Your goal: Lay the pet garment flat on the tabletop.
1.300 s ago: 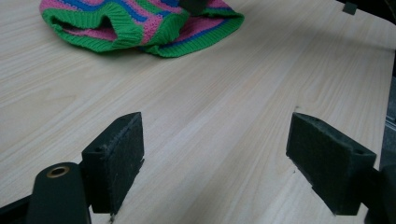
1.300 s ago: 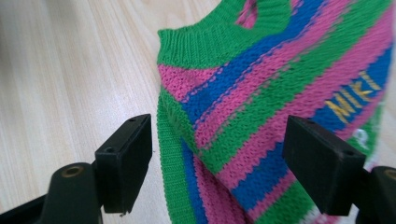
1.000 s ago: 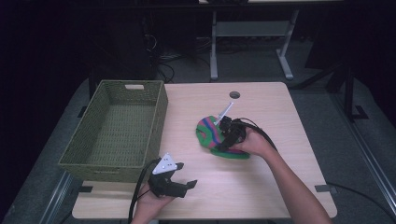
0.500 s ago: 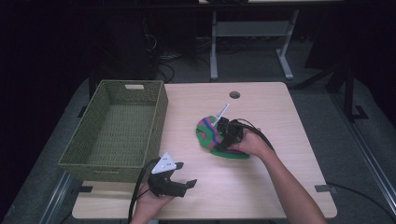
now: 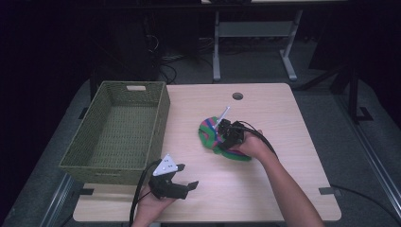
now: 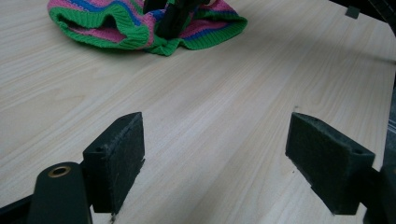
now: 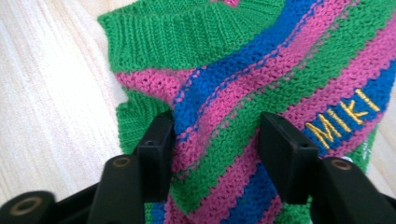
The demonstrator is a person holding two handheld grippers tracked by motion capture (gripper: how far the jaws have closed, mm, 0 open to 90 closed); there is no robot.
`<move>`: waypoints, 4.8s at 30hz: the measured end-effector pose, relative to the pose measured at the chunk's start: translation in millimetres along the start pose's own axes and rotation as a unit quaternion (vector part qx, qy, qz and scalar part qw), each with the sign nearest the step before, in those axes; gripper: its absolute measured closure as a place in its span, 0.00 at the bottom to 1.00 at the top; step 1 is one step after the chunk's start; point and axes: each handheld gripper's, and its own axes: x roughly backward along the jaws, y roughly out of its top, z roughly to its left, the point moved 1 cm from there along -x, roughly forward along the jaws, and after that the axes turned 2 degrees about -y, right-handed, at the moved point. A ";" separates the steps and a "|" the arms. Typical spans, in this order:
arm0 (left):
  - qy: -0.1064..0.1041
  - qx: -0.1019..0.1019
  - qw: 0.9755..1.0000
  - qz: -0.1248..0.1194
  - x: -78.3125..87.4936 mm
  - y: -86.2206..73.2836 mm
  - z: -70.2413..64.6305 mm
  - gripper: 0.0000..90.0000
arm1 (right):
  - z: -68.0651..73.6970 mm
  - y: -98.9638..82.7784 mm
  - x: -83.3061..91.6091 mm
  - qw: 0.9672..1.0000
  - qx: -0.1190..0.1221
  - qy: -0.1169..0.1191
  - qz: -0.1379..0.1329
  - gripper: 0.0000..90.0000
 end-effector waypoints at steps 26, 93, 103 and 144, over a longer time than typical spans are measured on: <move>-0.002 0.008 1.000 -0.005 2.4 -1.6 3.9 0.22 | -30.1 -17.4 21.7 0.992 -0.086 0.064 -0.069 0.83; 0.002 0.017 0.999 -0.036 12.6 -1.8 8.5 0.22 | 52.3 -75.1 119.7 0.979 -0.022 0.097 -0.180 0.83; 0.004 0.010 0.999 -0.036 14.0 -1.4 7.3 0.22 | 72.2 -75.0 78.7 0.981 -0.020 0.126 -0.143 0.83; 0.002 0.024 0.999 -0.037 13.1 -1.7 10.9 0.22 | 121.0 -66.2 52.1 0.979 0.065 0.148 -0.127 0.47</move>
